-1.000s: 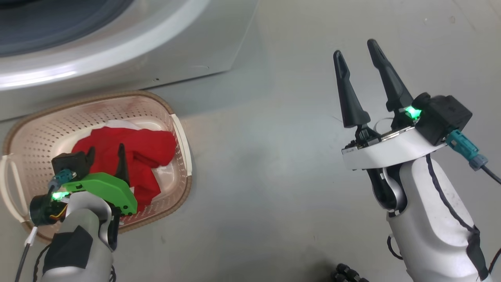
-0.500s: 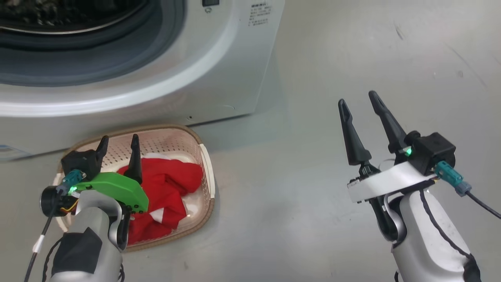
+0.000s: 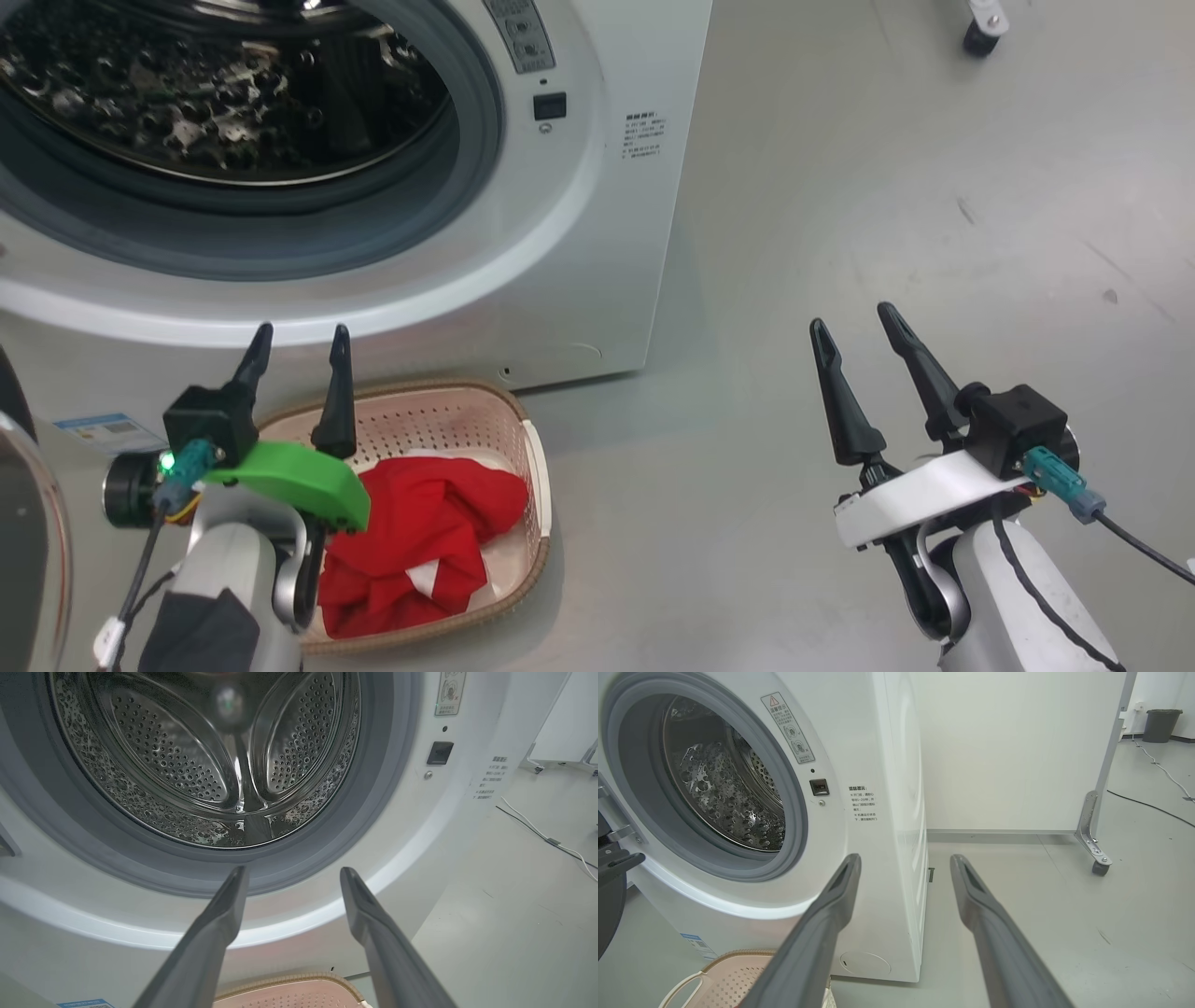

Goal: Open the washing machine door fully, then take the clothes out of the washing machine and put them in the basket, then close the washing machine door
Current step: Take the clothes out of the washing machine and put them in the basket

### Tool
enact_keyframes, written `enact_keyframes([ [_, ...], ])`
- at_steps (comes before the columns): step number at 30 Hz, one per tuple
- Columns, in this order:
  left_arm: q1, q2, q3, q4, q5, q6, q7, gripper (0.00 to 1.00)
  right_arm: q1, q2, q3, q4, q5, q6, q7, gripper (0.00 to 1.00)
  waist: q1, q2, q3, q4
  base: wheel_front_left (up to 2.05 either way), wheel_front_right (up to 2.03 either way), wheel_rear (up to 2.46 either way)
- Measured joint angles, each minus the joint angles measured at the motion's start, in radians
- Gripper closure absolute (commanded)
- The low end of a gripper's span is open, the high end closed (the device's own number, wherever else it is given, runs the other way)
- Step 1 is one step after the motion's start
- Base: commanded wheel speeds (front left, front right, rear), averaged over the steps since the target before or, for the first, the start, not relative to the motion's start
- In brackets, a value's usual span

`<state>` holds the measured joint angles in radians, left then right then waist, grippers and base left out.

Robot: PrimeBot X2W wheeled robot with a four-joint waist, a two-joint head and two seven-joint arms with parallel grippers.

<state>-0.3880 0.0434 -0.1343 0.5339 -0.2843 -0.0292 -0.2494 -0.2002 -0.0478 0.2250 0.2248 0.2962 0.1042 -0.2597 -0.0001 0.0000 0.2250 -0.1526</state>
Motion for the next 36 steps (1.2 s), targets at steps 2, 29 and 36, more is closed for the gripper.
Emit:
enact_keyframes([
  [2, 0.032, 0.0, -0.002, -0.018, 0.004, 0.007, 0.0, 0.0, 0.014, 0.0, -0.003, 0.005, 0.0, 0.0, 0.0, 0.0, 0.0, 0.0, -0.024, 0.004, 0.0, 0.0, 0.0],
  [29, 0.346, 0.001, -0.069, -0.23, 0.032, 0.067, 0.0, 0.0, 0.168, -0.007, -0.049, 0.023, -0.036, -0.001, 0.0, 0.0, 0.0, 0.0, -0.229, 0.064, 0.0, 0.0, 0.0],
  [36, 0.38, 0.001, -0.071, -0.28, 0.034, 0.077, 0.002, 0.0, 0.169, -0.007, -0.051, 0.017, -0.036, -0.001, 0.0, 0.0, 0.0, 0.0, -0.233, 0.067, 0.0, 0.0, 0.0],
])
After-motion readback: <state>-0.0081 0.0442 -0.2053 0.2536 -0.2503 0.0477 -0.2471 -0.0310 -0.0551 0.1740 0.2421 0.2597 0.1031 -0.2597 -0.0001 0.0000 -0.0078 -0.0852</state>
